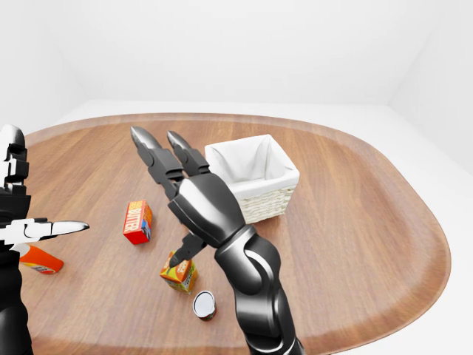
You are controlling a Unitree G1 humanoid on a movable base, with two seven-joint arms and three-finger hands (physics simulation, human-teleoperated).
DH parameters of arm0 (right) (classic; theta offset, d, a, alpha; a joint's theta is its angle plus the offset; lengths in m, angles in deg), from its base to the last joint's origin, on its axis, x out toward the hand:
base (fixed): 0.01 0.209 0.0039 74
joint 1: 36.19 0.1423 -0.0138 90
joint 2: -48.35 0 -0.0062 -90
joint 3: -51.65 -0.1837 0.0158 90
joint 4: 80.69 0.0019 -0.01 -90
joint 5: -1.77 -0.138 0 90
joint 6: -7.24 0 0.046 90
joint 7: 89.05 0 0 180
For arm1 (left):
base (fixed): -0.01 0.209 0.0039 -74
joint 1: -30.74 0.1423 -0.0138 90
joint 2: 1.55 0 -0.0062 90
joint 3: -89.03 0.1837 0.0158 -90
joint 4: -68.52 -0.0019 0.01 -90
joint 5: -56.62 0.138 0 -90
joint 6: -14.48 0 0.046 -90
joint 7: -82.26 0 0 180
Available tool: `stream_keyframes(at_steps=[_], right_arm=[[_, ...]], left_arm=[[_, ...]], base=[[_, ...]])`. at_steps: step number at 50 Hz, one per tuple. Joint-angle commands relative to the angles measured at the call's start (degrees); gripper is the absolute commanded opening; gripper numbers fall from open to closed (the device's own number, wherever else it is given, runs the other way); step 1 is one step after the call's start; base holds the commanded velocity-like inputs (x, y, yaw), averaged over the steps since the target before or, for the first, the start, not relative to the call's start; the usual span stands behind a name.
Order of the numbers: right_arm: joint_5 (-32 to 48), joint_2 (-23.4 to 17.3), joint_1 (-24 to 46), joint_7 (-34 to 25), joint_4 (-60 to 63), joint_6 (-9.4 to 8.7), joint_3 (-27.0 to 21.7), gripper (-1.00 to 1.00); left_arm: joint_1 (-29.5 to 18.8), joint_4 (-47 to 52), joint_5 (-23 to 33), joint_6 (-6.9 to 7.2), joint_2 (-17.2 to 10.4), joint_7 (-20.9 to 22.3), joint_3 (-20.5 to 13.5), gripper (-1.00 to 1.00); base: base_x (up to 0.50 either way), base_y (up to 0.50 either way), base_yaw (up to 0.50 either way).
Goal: Pick up the orange juice, and put it in the basket.
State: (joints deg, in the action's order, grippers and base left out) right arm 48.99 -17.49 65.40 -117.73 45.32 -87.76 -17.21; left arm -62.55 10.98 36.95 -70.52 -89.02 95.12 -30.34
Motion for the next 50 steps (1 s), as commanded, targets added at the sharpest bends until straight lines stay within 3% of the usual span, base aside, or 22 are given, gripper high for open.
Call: stream_keyframes(at_steps=[1,34,41,46,49,50], right_arm=[[3.10,0.88,1.54,-3.88,-3.72,0.00,-0.39,1.00],[9.00,2.90,1.19,-11.19,-10.66,0.00,2.69,1.00],[9.84,2.49,2.07,-10.45,-12.29,0.00,2.29,1.00],[11.76,1.71,1.48,-9.91,-14.10,5.03,2.73,1.00],[12.44,2.00,0.94,-9.00,-15.12,6.94,2.79,1.00],[12.16,1.56,0.97,-8.61,-15.76,8.72,2.88,1.00]], left_arm=[[0.00,0.00,0.00,0.00,0.00,0.00,0.00,1.00],[0.00,0.00,0.00,0.00,-0.01,0.01,0.00,1.00],[0.01,0.00,0.01,0.00,-0.01,0.00,0.01,1.00],[0.00,0.00,0.00,0.00,0.01,0.01,0.00,1.00],[0.00,0.00,-0.03,0.00,0.01,-0.02,-0.01,1.00],[0.00,-0.01,-0.01,0.00,-0.01,0.01,0.00,1.00]], base=[[0.00,0.00,0.00],[0.00,0.00,0.00],[0.00,0.00,0.00],[0.00,0.00,0.00],[0.00,0.00,0.00],[0.00,0.00,0.00]])
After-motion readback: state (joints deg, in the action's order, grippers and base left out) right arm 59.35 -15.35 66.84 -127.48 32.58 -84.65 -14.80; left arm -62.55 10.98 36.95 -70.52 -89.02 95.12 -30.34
